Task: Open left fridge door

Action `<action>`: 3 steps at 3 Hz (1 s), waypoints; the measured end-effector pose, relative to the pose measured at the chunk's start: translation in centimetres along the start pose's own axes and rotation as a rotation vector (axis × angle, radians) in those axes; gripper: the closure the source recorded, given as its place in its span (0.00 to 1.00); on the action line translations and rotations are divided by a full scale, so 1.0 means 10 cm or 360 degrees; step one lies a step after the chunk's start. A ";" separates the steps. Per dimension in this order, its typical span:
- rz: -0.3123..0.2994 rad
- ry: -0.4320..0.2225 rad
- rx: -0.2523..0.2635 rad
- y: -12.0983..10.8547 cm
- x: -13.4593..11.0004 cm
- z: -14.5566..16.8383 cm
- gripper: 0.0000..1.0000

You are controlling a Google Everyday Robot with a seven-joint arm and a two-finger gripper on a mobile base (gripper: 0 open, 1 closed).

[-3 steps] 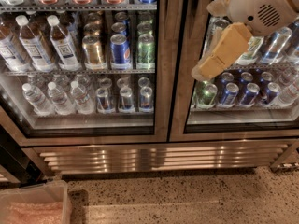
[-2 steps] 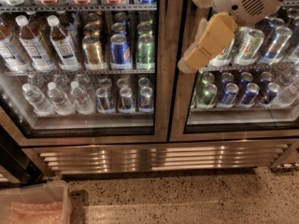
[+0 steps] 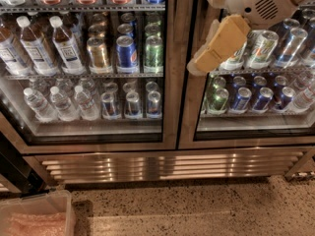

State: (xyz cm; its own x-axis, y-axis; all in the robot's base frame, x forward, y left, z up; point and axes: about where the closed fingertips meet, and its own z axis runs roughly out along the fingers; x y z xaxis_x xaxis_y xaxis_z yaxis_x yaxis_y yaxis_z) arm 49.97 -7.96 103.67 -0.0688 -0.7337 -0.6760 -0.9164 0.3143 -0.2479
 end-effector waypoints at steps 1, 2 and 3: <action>0.0006 -0.0023 0.0062 -0.14 -0.03 0.05 0.00; 0.0004 -0.0034 0.0112 -0.30 -0.07 0.12 0.00; 0.0010 -0.0045 0.0130 -0.38 -0.09 0.17 0.00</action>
Offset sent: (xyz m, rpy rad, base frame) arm 0.0467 -0.0015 0.0025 0.0139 -0.0729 -0.0628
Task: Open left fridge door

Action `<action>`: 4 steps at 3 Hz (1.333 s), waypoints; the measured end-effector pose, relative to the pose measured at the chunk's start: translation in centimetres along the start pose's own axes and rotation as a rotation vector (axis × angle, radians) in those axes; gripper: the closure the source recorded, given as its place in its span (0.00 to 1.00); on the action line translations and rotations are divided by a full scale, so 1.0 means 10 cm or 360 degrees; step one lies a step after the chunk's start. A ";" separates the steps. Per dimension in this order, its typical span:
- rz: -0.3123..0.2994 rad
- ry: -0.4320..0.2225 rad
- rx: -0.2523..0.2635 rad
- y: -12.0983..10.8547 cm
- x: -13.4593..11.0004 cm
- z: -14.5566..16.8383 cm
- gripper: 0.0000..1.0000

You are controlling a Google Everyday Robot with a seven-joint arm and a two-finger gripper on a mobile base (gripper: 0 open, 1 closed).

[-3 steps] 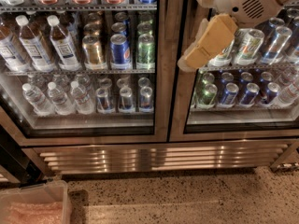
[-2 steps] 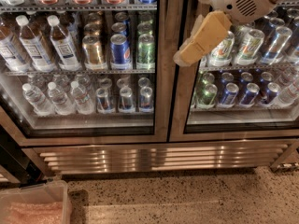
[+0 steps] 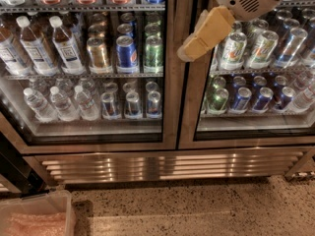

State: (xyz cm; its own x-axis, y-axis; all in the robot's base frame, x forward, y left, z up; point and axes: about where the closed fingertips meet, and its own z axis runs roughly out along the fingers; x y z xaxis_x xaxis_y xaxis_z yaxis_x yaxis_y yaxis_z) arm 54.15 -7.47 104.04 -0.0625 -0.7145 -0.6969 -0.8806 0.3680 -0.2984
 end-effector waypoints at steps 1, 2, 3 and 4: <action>0.0009 -0.0012 -0.0016 -0.06 -0.03 0.14 0.00; 0.0029 -0.0023 -0.0052 -0.10 -0.05 0.31 0.00; 0.0027 -0.0033 -0.0101 -0.11 -0.11 0.52 0.00; 0.0027 -0.0031 -0.0110 -0.09 -0.11 0.55 0.00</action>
Offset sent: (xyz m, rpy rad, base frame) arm 0.0403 0.0281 -0.0267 0.0462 0.0643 0.0238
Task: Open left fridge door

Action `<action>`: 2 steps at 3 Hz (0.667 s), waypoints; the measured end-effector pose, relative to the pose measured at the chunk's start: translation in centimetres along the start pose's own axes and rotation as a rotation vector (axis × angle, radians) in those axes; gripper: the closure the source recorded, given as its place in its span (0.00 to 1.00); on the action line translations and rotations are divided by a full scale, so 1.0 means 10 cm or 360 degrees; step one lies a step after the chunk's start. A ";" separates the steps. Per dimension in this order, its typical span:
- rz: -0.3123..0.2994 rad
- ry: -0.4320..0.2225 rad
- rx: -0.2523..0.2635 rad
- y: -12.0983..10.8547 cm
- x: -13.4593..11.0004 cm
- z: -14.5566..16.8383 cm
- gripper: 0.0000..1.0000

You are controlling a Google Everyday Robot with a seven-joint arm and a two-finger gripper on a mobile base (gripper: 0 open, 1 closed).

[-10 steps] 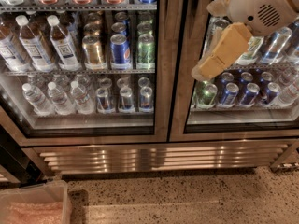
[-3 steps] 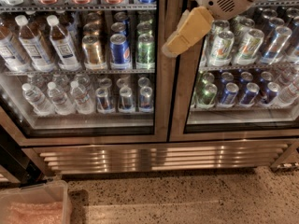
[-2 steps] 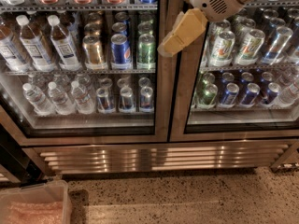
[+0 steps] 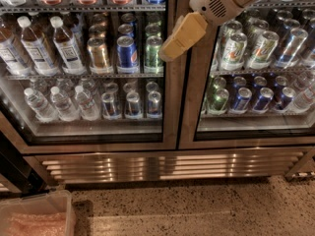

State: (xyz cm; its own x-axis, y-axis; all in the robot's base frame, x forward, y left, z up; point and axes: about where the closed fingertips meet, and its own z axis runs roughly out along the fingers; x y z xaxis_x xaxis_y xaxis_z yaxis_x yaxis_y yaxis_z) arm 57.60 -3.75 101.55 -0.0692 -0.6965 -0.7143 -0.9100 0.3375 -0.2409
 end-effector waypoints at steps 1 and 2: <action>-0.0001 -0.0004 -0.0025 0.02 -0.02 0.06 0.00; -0.0005 -0.0007 -0.0050 0.06 -0.02 0.08 0.00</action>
Offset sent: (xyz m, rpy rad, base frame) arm 0.0143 0.0534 -0.0316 0.0301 0.1519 0.2123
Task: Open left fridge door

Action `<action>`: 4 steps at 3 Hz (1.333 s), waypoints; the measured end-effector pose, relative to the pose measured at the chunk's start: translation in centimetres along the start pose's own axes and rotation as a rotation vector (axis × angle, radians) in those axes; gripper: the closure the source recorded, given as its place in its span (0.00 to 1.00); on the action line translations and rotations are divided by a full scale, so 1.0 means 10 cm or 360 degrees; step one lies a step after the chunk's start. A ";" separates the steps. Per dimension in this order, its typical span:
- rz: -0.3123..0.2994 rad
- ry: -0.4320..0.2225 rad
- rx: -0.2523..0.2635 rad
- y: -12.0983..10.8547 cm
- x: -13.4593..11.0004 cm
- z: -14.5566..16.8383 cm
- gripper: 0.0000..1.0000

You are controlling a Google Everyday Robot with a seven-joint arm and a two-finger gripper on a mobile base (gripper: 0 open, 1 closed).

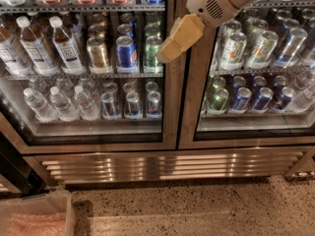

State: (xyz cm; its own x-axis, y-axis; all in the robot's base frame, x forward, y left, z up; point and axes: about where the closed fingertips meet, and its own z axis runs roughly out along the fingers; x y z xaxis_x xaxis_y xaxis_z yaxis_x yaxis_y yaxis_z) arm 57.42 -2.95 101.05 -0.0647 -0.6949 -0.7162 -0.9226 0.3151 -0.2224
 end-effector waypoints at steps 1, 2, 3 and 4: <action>-0.0002 -0.0002 -0.0025 0.02 0.01 0.00 0.00; -0.0006 -0.0011 -0.0045 0.03 0.02 0.00 0.00; 0.0006 -0.0020 -0.0065 0.03 0.04 0.00 0.00; 0.0058 -0.0038 -0.0215 0.18 0.06 -0.04 0.00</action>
Offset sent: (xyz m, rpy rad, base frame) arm -0.0738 0.0372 -0.0319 0.0855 0.4749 0.4113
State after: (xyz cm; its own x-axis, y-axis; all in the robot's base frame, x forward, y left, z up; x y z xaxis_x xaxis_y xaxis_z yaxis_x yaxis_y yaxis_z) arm 55.51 -3.06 100.51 -0.0915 -0.6687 -0.7379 -0.9628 0.2486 -0.1059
